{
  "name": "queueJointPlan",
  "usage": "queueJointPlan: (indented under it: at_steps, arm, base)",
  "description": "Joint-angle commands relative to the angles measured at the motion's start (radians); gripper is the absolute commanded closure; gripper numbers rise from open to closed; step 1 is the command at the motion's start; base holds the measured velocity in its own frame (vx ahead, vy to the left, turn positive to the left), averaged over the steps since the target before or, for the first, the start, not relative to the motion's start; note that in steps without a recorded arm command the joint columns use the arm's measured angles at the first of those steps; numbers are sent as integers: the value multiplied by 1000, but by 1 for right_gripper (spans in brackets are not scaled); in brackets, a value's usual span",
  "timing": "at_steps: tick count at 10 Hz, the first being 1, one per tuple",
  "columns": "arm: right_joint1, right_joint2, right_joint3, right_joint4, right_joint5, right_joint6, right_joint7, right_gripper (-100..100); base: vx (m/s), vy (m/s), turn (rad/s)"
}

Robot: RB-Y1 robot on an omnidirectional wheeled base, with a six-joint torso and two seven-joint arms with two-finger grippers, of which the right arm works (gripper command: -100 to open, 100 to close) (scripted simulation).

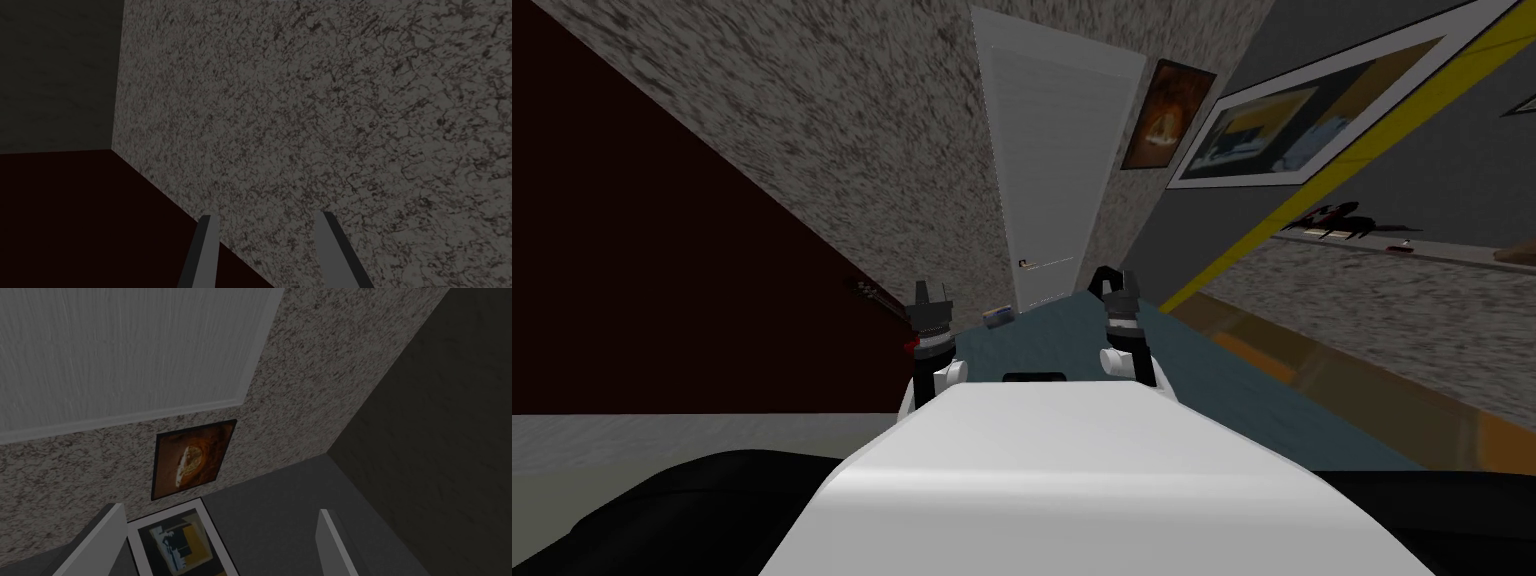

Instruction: Pull the door open

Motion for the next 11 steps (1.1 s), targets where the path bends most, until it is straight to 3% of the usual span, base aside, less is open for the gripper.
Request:
queueJointPlan:
  at_steps: [1,3,6,7,10,11]
  arm:
    - [-15,-5,-2,50,-4,-18,1,-100]
    - [-26,-8,-4,89,-7,-25,2,-100]
    - [-64,-17,-10,184,-15,-48,4,-100]
    - [-64,-17,-10,193,-15,-48,4,-100]
    - [-103,-26,-17,287,-24,-72,6,-100]
    - [-103,-26,-17,302,-24,-72,6,-100]
  base:
    - [86,0,140]
    - [78,0,85]
    - [74,-1,118]
    - [63,-6,45]
    - [78,-1,127]
    - [75,-7,45]
